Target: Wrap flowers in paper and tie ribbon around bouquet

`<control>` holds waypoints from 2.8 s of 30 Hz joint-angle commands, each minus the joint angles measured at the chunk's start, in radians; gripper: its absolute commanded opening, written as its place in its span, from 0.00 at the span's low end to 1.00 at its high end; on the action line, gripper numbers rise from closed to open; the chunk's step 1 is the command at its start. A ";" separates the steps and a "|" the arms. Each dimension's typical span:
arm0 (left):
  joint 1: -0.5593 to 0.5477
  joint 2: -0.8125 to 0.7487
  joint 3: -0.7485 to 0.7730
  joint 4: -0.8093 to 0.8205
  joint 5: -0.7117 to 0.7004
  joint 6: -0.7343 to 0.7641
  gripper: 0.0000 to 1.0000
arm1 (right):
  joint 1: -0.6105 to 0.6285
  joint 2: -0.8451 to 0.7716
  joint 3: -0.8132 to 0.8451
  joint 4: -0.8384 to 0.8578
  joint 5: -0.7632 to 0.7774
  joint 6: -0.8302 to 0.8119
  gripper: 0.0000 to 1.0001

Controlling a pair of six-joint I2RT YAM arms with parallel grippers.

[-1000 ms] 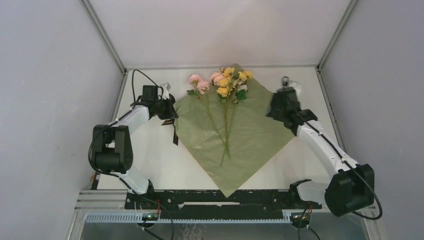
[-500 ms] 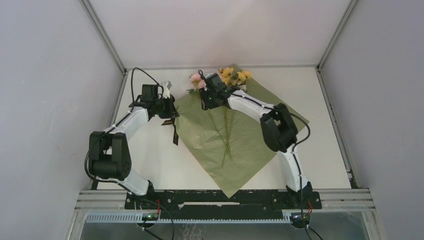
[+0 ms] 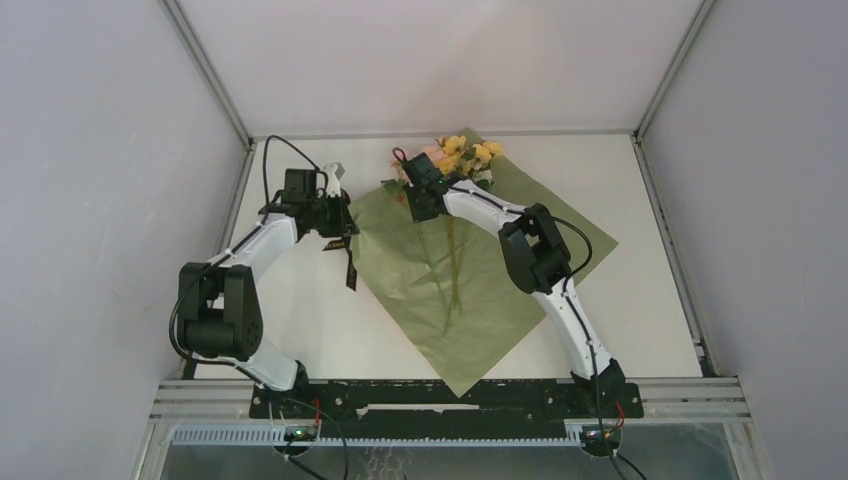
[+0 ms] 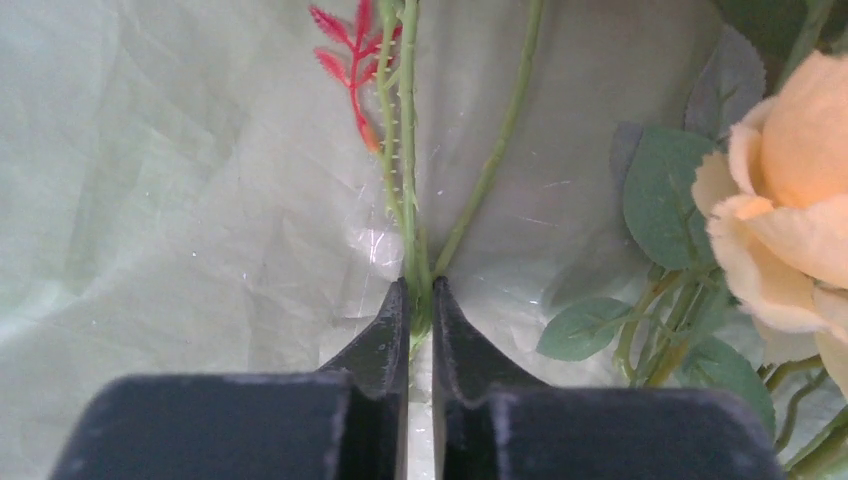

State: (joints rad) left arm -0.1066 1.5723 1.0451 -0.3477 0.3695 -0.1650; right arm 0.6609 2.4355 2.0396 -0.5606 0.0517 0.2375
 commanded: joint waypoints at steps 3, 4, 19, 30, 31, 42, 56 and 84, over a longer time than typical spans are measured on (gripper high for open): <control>-0.007 -0.028 -0.005 0.017 0.006 0.014 0.01 | -0.009 -0.068 0.024 -0.014 -0.026 0.035 0.00; -0.007 -0.027 -0.005 0.018 0.007 0.013 0.01 | -0.012 -0.097 0.017 -0.008 -0.032 0.046 0.00; -0.007 -0.021 -0.005 0.022 -0.006 0.010 0.01 | -0.118 -0.606 -0.472 0.223 0.023 0.177 0.00; -0.007 -0.022 -0.011 0.019 -0.014 0.012 0.01 | -0.180 -0.396 -0.403 0.202 0.065 0.173 0.00; -0.007 -0.021 -0.010 0.019 -0.014 0.012 0.01 | -0.180 -0.377 -0.382 0.180 0.072 0.172 0.02; -0.007 -0.017 -0.009 0.018 -0.008 0.013 0.01 | -0.188 -0.406 -0.389 0.111 0.122 0.169 0.53; -0.007 0.001 -0.003 0.013 -0.018 0.014 0.01 | 0.113 -1.076 -0.938 0.129 -0.354 -0.587 0.61; -1.000 -0.390 -0.202 -0.395 -0.308 0.848 0.84 | -0.048 -1.134 -1.407 0.176 -0.233 0.441 0.27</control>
State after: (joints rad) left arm -0.8814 1.2430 0.9306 -0.7483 0.1265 0.5938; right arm 0.6453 1.3567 0.6868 -0.4355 -0.2504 0.5549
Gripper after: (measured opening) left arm 0.812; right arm 0.269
